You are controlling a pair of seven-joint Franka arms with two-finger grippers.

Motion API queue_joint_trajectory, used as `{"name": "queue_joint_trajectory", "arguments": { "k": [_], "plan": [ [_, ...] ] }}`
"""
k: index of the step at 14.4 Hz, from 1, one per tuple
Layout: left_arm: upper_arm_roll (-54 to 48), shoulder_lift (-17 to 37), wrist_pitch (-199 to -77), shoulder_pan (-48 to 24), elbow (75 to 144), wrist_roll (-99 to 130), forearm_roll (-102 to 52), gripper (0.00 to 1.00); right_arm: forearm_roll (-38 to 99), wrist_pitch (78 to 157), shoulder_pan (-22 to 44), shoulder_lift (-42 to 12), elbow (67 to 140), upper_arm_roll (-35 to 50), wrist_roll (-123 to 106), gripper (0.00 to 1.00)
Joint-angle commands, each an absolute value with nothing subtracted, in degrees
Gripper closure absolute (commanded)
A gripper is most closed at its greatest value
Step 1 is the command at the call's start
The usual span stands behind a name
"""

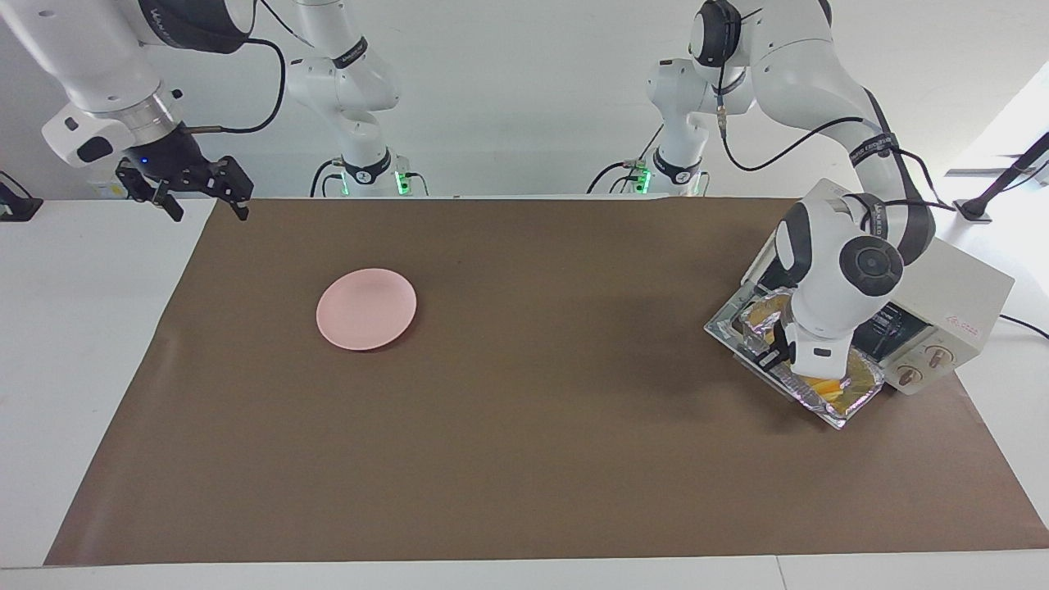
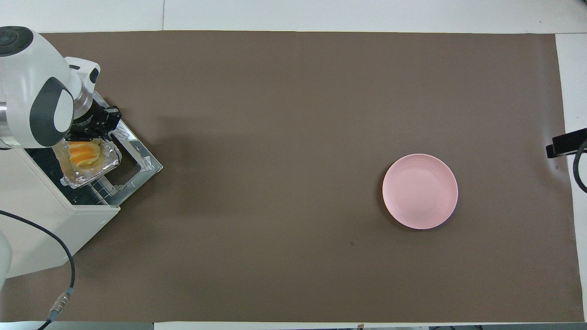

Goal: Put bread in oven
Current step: 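Push the foil tray deeper into the oven with the left gripper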

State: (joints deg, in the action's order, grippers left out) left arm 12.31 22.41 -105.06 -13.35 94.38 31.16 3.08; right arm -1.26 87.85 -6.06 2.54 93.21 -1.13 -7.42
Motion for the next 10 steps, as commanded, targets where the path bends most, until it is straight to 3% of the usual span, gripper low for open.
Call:
{"name": "queue_joint_trajectory", "arguments": {
  "k": [1,10],
  "plan": [
    [12.13,18.29,-105.73,-12.05,99.13,30.24,4.48,1.0,-1.93,87.63,-5.98,3.96,94.66,-0.88,-6.5,0.0],
    [12.31,14.86,-105.64,-7.92,101.95,22.95,6.06,1.0,-1.93,87.63,-6.06,3.96,94.66,-0.97,-6.5,0.0]
  ]
}}
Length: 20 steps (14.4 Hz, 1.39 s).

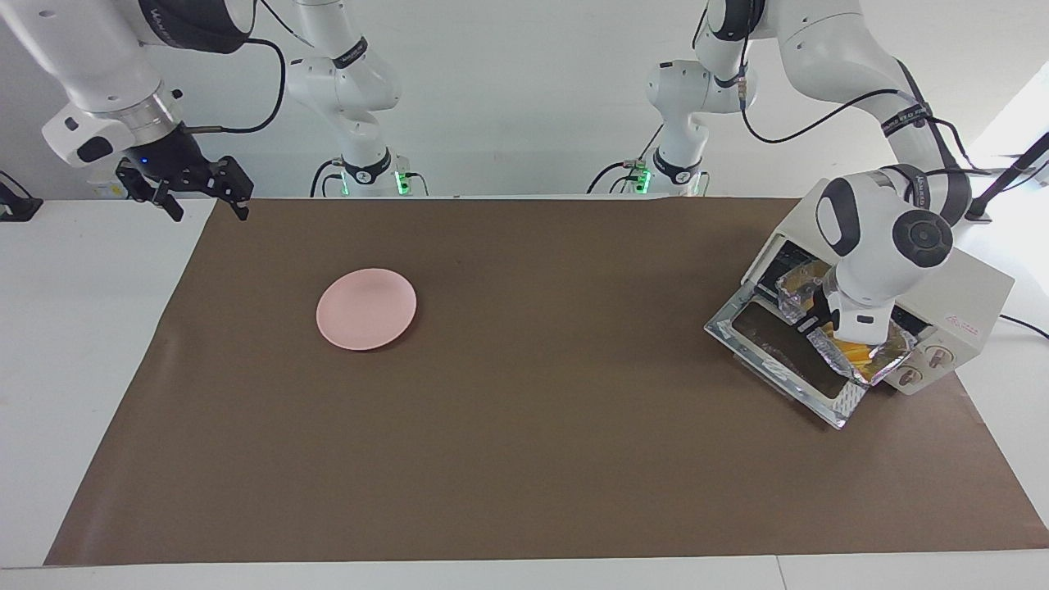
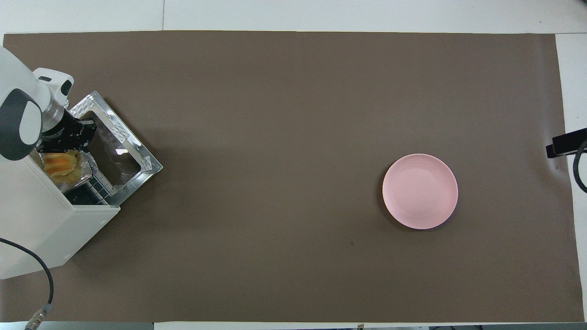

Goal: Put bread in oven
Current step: 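Push the foil tray deeper into the oven with the left gripper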

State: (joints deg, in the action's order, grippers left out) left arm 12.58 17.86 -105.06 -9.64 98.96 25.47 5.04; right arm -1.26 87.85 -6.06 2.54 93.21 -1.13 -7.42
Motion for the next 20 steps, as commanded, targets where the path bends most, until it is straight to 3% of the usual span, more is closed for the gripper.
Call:
{"name": "queue_joint_trajectory", "arguments": {
  "k": [1,20],
  "plan": [
    [12.3,14.51,-105.73,-7.3,102.04,22.59,6.06,1.0,-1.93,87.63,-6.06,3.96,94.66,-0.97,-6.5,0.0],
    [12.22,13.1,-112.15,-10.9,107.05,38.84,6.06,1.0,-1.93,87.63,-6.06,3.96,94.66,-0.97,-6.5,0.0]
  ]
}}
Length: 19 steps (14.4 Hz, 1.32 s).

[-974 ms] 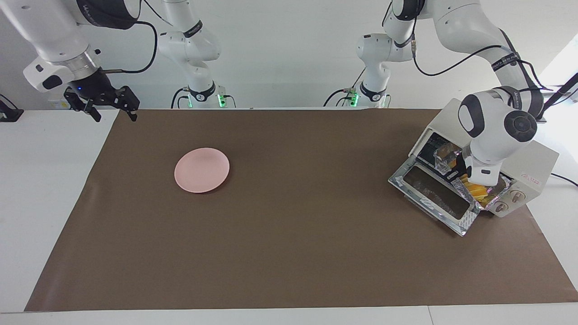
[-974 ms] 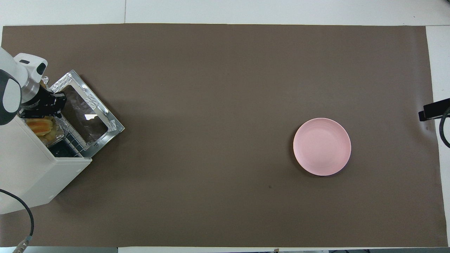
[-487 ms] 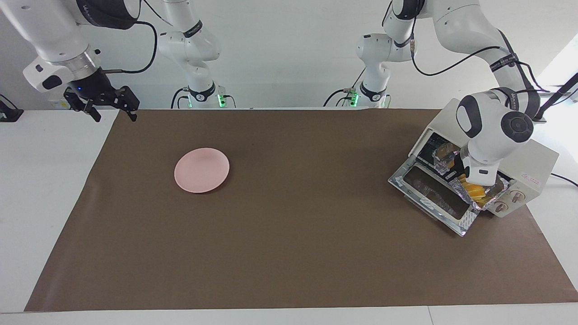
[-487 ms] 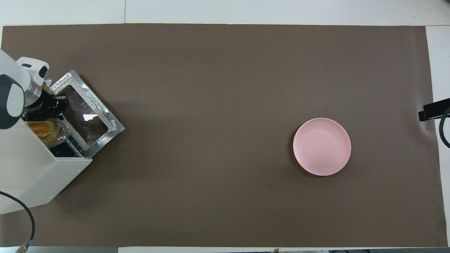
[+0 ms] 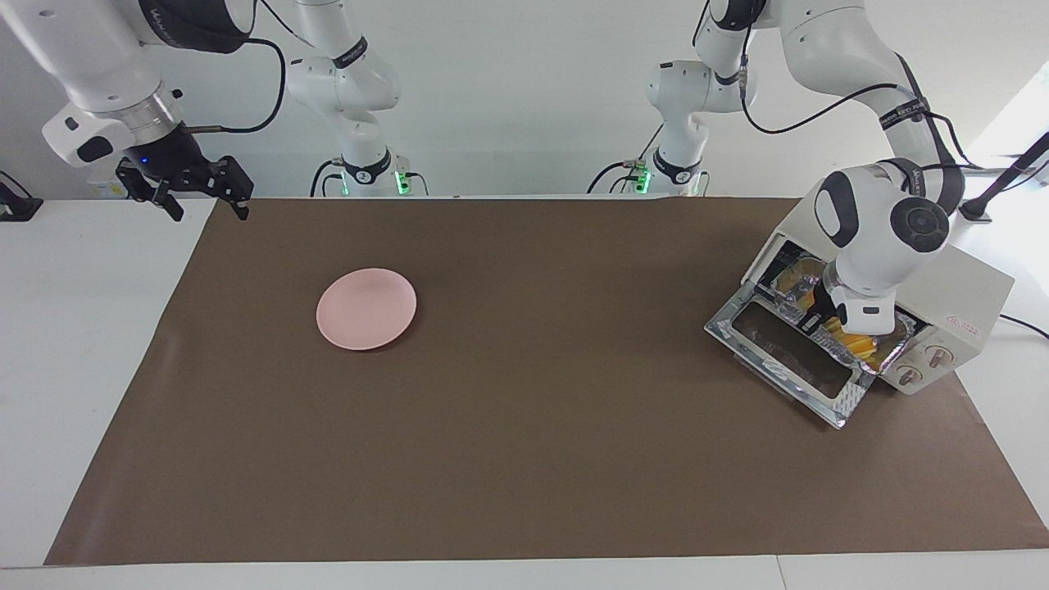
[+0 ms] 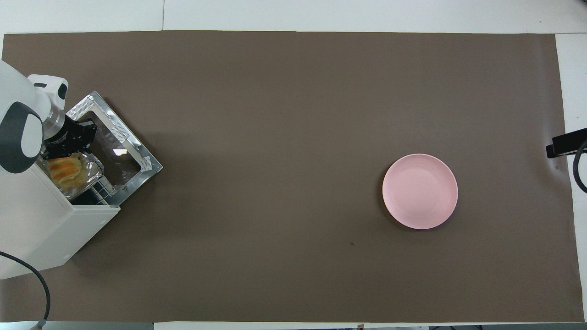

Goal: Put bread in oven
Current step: 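Push the foil tray deeper into the oven with the left gripper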

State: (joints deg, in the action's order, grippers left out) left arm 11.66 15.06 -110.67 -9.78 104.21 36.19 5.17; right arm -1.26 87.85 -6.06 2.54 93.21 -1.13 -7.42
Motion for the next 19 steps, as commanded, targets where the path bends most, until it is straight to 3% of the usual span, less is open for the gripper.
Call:
{"name": "queue_joint_trajectory", "arguments": {
  "k": [1,19],
  "plan": [
    [12.22,13.1,-112.41,-10.9,107.22,39.8,6.06,1.0,-1.93,87.63,-6.06,3.96,94.66,-0.97,-6.5,0.0],
    [12.39,10.46,-107.4,-8.17,107.31,36.74,8.7,1.0,-1.93,87.63,-6.06,3.96,94.66,-0.88,-6.5,0.0]
  ]
}}
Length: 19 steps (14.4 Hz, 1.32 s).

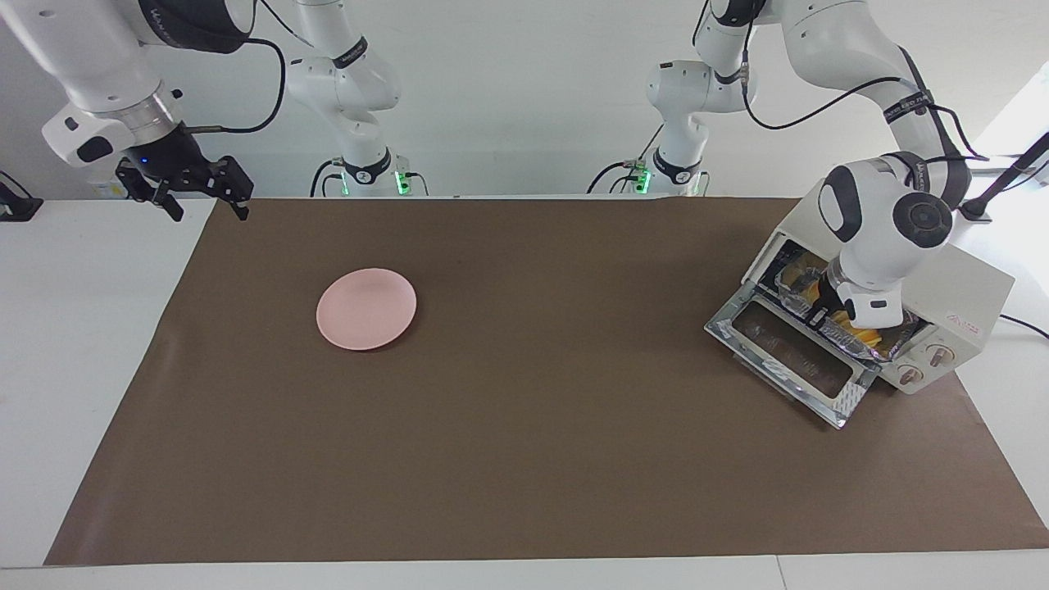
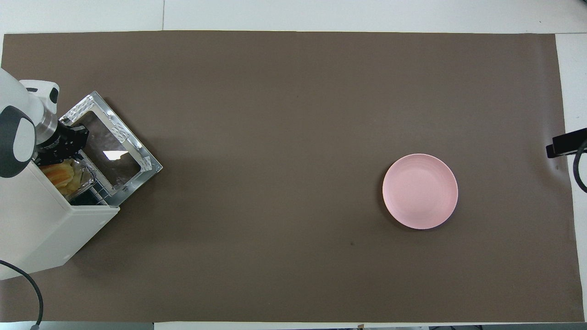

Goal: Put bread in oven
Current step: 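Push the foil tray deeper into the oven with the left gripper, then release the tray and draw the left gripper back out of the oven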

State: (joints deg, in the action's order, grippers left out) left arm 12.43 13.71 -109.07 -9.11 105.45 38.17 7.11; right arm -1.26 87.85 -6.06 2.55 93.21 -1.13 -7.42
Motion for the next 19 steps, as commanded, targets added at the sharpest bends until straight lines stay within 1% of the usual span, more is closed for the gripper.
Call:
{"name": "queue_joint_trajectory", "arguments": {
  "k": [1,2,3,4,5,6,11,14,19],
  "plan": [
    [12.39,10.46,-107.4,-8.17,107.4,36.39,8.7,1.0,-1.93,87.63,-6.06,3.96,94.66,-0.88,-6.5,0.0],
    [12.39,10.37,-107.4,-8.17,107.32,36.13,8.7,1.0,-1.93,87.63,-6.06,3.96,94.66,-0.88,-6.5,0.0],
    [12.39,10.46,-107.49,-8.17,107.31,36.21,8.61,0.8,-1.93,87.63,-6.06,3.96,94.66,-0.97,-6.5,0.0],
    [12.39,10.46,-107.49,-8.17,107.23,36.21,8.61,0.37,-1.93,87.63,-6.06,3.96,94.66,-0.97,-6.5,0.0],
    [12.31,10.46,-107.49,-8.17,106.97,36.3,8.7,0.08,-1.93,87.63,-6.06,3.96,94.66,-0.97,-6.5,0.0],
    [12.3,10.63,-107.58,-8.35,106.53,36.39,8.61,0.0,-1.93,87.63,-6.06,3.96,94.66,-0.97,-6.5,0.0],
    [11.69,11.42,-106.18,-9.4,101.7,36.21,7.74,0.0,-1.93,87.63,-6.06,3.96,94.66,-0.97,-6.5,0.0],
    [11.69,12.13,-104.42,-12.12,98.88,36.3,6.77,0.0,-1.93,87.63,-6.06,3.96,94.66,-0.97,-6.5,0.0],
    [11.6,12.22,-101.6,-13.45,93.96,34.99,6.94,0.0,-1.93,87.63,-6.06,3.96,94.66,-0.97,-6.5,0.0]
  ]
}}
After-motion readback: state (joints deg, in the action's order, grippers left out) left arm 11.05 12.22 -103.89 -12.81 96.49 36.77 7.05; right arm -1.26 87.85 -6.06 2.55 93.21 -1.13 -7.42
